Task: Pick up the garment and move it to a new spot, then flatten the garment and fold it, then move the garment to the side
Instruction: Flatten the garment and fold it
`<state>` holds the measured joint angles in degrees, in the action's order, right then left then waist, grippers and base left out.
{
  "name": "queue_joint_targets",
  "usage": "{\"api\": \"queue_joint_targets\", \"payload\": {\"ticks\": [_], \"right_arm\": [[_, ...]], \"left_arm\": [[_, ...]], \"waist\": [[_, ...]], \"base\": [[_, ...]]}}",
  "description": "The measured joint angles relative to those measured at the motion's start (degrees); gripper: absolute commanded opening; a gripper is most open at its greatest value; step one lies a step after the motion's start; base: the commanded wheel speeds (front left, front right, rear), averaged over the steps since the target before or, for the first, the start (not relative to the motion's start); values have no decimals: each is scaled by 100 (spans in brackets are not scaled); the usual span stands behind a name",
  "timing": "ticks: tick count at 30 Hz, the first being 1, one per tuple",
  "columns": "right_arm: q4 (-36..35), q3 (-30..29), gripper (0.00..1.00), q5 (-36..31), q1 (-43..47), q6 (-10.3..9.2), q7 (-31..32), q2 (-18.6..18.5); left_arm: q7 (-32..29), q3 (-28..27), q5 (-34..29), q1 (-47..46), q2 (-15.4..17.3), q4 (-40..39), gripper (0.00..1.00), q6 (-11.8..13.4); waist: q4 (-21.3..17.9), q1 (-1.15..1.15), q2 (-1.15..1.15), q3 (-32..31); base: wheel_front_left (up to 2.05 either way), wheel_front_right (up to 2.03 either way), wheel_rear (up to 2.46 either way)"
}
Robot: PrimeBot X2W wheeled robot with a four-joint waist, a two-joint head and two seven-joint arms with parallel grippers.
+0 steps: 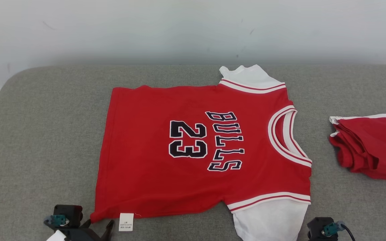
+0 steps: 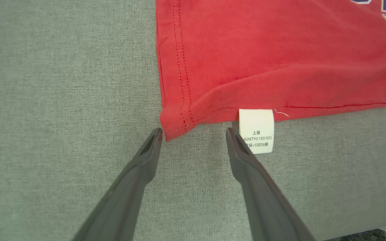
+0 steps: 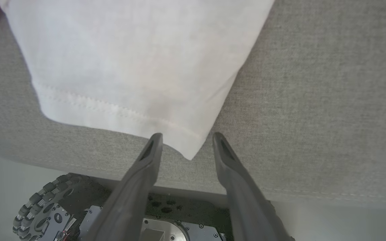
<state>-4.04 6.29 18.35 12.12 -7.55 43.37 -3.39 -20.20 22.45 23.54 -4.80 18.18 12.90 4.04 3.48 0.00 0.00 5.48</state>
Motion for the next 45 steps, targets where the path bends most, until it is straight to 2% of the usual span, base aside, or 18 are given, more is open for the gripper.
{"api": "queue_joint_targets", "payload": {"ticks": [4,10,21,24,31,38,45], "right_arm": [[30,-1,81,-119,1,0,2,20],[83,-259,81,-265,6,0,-54,67],[263,-294,71,-285,-214,-1,-182,69],[390,-205,62,-265,-241,-8,-181,25],[528,-133,61,-107,-278,-37,-148,-29],[617,-156,49,-11,-321,-33,-147,-10],[886,-179,47,129,-442,86,-123,-15]], "left_arm": [[-3,0,1,1,-1,-14,99,0],[-29,36,1,0,-45,-71,100,0],[-86,68,2,-41,-99,-91,100,-1],[-87,66,2,-41,-99,-78,100,-1],[-91,59,10,-42,-93,-55,100,-1],[-94,55,12,-42,-92,-38,100,-1],[-94,36,20,-42,-87,-21,100,-1]], "waist": [[2,0,0,16],[18,0,0,83],[115,0,0,246],[148,0,0,264],[173,0,0,254],[135,0,0,216],[109,0,0,189]], "base": [[0,0,0],[0,0,0],[0,0,0],[0,0,0],[0,0,0],[0,0,0],[0,0,0]]}}
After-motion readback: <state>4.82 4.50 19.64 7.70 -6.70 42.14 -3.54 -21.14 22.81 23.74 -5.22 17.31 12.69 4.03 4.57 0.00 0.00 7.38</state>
